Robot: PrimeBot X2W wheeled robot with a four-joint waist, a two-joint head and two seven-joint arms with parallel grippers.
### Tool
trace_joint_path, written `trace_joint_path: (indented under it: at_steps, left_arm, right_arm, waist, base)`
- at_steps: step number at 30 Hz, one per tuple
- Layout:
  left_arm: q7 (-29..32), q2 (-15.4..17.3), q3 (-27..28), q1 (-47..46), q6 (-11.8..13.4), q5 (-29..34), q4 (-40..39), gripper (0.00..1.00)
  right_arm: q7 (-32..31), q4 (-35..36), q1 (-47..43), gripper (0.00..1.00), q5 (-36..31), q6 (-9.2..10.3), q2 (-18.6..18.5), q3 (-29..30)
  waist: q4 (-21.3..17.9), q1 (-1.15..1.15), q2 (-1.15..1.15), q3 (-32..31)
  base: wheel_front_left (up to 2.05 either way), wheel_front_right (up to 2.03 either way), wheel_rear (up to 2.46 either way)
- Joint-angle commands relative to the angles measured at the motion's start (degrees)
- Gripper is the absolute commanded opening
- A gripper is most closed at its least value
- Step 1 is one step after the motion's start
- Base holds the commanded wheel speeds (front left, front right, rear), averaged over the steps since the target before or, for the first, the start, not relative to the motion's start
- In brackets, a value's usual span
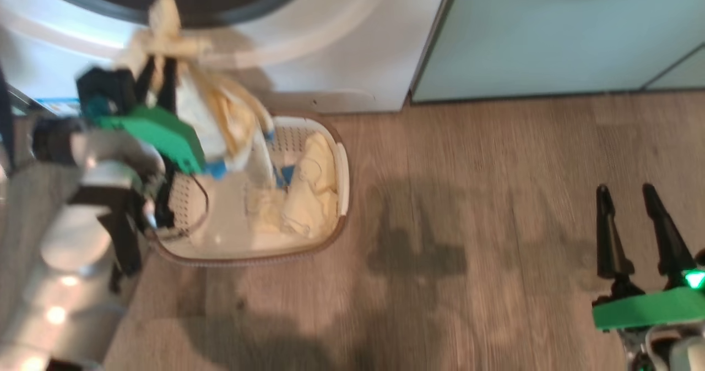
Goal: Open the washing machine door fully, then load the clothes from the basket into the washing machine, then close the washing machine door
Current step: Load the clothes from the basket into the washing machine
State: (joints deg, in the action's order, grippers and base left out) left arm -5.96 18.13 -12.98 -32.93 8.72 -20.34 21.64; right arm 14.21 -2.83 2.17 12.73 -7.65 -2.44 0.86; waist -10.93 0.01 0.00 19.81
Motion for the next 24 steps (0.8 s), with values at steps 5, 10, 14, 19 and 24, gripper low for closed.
trace_joint_path:
  at_steps: [5, 10, 14, 19, 24]
  left_arm:
    - [2.86, 5.32, 2.69, -10.99, -1.00, 0.31, 0.32, 0.00]
    - [7.94, 8.81, 2.52, -20.50, -2.38, 1.10, 2.54, 0.00]
    - [12.77, 10.99, 2.02, -27.00, -3.78, 1.37, 3.75, 0.00]
    - [18.72, 13.22, 1.77, -34.28, -5.22, 1.16, 5.96, 0.00]
    - [22.76, 15.14, 0.58, -39.60, -6.45, 2.10, 8.31, 0.00]
  right_arm:
    - [0.77, 3.05, 4.13, 1.00, 2.55, 0.16, -0.44, -1.56]
    - [0.78, 3.62, 6.47, 1.00, 5.33, 0.16, -0.44, -2.35]
    - [0.78, 3.74, 8.08, 1.00, 6.87, 0.16, -0.44, -3.12]
    - [0.78, 4.17, 9.89, 1.00, 8.53, 0.16, -0.44, -4.64]
    - [0.78, 3.76, 11.08, 1.00, 9.73, 0.16, -0.44, -6.14]
  waist:
    - [-3.51, -0.01, 0.00, 8.41]
    - [-5.38, -0.01, 0.00, 14.00]
    - [-6.46, -0.01, 0.00, 17.22]
    - [-8.12, -0.01, 0.00, 20.39]
    - [-10.32, -0.01, 0.00, 22.64]
  base:
    - [0.00, 0.00, 0.00]
    - [0.00, 0.00, 0.00]
    - [0.00, 0.00, 0.00]
    - [0.00, 0.00, 0.00]
    - [0.00, 0.00, 0.00]
